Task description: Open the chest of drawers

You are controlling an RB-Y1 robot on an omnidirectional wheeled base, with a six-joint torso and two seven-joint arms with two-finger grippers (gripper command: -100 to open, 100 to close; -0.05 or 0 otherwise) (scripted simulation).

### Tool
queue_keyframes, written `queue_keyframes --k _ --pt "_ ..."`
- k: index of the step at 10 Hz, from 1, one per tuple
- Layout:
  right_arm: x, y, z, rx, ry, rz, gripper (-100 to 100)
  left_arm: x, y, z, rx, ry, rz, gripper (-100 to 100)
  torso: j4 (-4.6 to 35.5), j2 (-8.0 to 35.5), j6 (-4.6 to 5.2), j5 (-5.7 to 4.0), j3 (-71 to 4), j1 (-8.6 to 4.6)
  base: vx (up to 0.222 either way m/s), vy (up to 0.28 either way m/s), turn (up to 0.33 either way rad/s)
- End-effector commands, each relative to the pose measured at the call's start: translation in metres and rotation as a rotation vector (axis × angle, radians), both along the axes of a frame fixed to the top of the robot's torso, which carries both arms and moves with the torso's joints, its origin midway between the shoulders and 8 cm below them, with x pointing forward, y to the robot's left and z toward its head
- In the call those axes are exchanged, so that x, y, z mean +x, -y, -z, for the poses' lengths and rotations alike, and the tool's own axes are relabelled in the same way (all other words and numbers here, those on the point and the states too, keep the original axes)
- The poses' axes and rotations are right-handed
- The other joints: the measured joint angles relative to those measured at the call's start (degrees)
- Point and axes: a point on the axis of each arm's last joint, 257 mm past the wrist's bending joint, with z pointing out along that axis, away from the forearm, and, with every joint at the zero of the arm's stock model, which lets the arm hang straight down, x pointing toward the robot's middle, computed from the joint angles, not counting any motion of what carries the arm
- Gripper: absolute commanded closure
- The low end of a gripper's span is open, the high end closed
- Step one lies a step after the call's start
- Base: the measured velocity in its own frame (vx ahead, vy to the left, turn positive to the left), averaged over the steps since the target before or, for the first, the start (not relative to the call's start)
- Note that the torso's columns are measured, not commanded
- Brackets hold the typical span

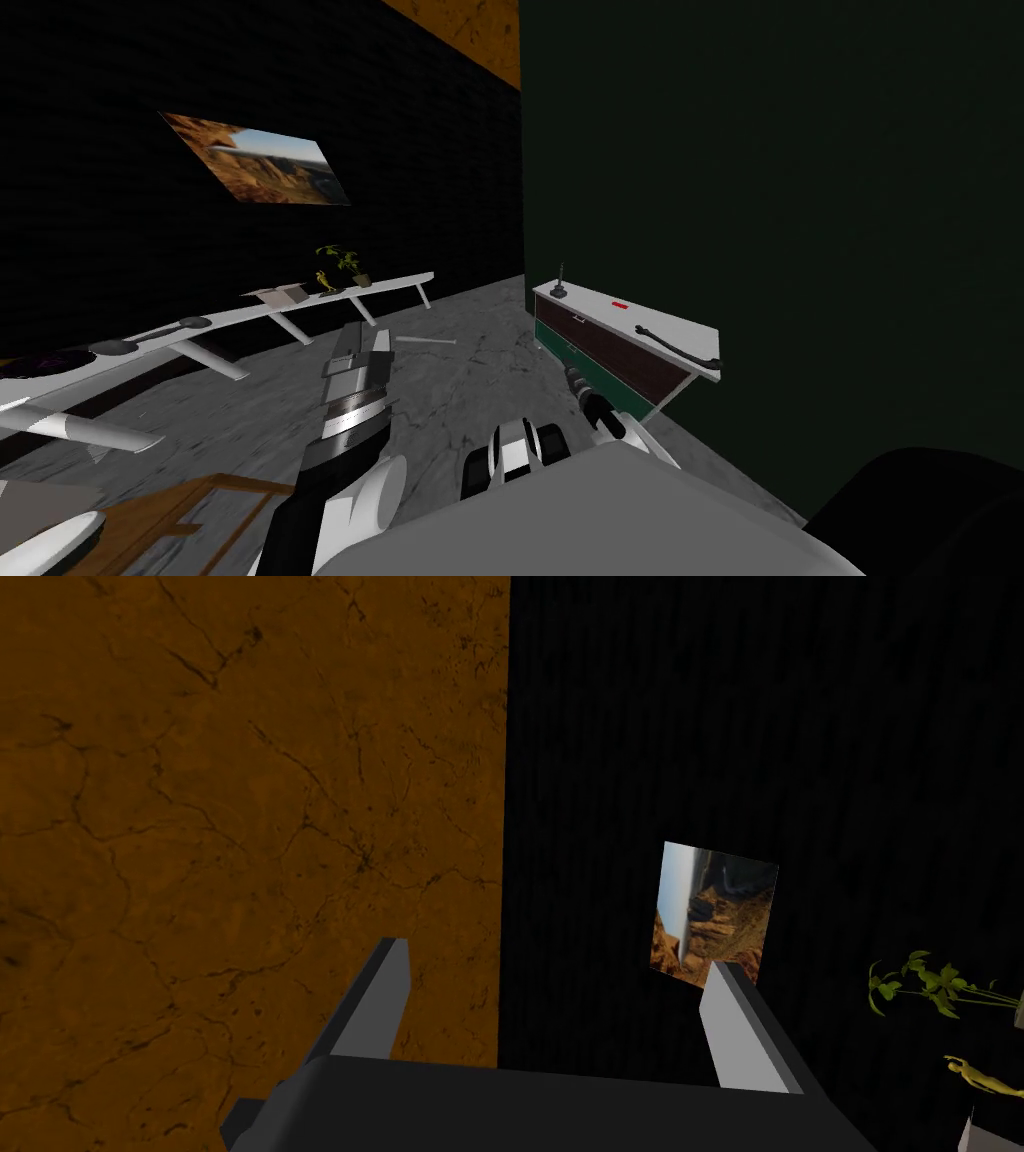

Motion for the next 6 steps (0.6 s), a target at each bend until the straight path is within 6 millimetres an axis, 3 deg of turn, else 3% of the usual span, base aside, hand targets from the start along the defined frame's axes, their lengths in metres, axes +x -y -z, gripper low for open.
queue_keyframes --k 1,2,3,4,5,6 --pt "-0.019 0.008 0.029 -0.017 -0.101 0.027 -100 0.000 0.000 0.000 0.000 0.000 0.000 0 0.00 0.06 0.02 0.00 0.01 -0.03 0.029 -0.021 0.135" --pt "-0.038 0.015 0.056 -0.041 -0.180 0.037 -100 0.000 0.000 0.000 0.000 0.000 0.000 0 0.04 0.21 0.10 0.01 0.10 -0.04 0.059 -0.020 0.356" --pt "-0.043 0.017 0.061 -0.044 -0.202 0.045 -100 0.000 0.000 0.000 0.000 0.000 0.000 0 0.03 0.11 0.00 -0.01 0.07 -0.05 0.061 -0.024 0.406" --pt "-0.048 0.020 0.066 -0.047 -0.230 0.056 -100 0.000 0.000 0.000 0.000 0.000 0.000 0 0.02 0.09 0.03 0.00 0.04 -0.02 0.027 -0.019 0.071" --pt "-0.068 0.027 0.090 -0.072 -0.305 0.067 -100 0.000 0.000 0.000 0.000 0.000 0.000 0 0.03 0.18 0.10 0.01 0.08 -0.02 0.048 -0.033 0.288" --pt "-0.079 0.032 0.099 -0.078 -0.352 0.085 -100 0.000 0.000 0.000 0.000 0.000 0.000 0 0.03 0.10 0.00 -0.01 0.06 -0.06 0.059 -0.036 0.418"
